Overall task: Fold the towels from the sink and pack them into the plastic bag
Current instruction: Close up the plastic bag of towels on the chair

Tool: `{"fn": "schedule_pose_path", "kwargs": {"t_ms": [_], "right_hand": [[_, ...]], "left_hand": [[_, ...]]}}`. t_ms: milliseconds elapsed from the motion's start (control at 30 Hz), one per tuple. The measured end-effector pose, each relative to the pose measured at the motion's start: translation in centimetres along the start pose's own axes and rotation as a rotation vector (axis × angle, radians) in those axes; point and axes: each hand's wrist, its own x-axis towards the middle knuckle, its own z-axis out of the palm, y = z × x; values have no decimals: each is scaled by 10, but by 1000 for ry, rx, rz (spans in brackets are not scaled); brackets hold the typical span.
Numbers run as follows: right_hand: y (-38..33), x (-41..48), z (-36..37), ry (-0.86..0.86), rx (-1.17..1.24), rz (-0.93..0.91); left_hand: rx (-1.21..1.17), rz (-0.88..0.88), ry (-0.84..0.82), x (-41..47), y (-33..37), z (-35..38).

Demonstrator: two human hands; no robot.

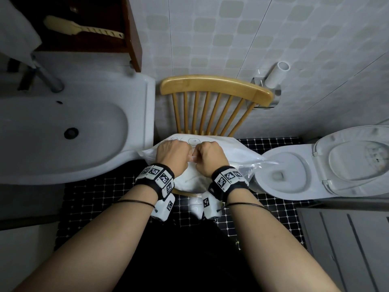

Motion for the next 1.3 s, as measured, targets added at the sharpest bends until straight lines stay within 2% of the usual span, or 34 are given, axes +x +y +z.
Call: {"fn": "schedule_pose_path", "kwargs": {"t_ms": [133, 233, 367, 500, 633, 767, 900, 1100, 1300], "right_hand": [[9, 1, -4, 20, 62, 44], [14, 1, -2, 63, 112, 63], [7, -4, 5, 121, 159, 45], [-7, -5, 9, 53, 245, -10], [-13, -1, 12, 83, 194, -23], [-20, 0, 9, 55, 38, -75], [-18, 3, 8, 80, 50, -45], [-11, 5, 9, 134, 110, 15], [-26, 4, 20, 91, 172, -41]], "left_hand": [[-81, 30, 35, 2, -12, -4], [-54, 43, 29, 3, -28, -12], [-109, -28, -18, 0, -43, -15], [-196, -93, -26, -8, -44, -9], [-249, -156, -21, -11, -43, -6], [-259, -159, -2, -11, -45, -5], [-271, -124, 21, -12, -52, -10], [-384, -232, 0, -16, -85, -29], [-414, -197, -175, -16, -95, -44]]}}
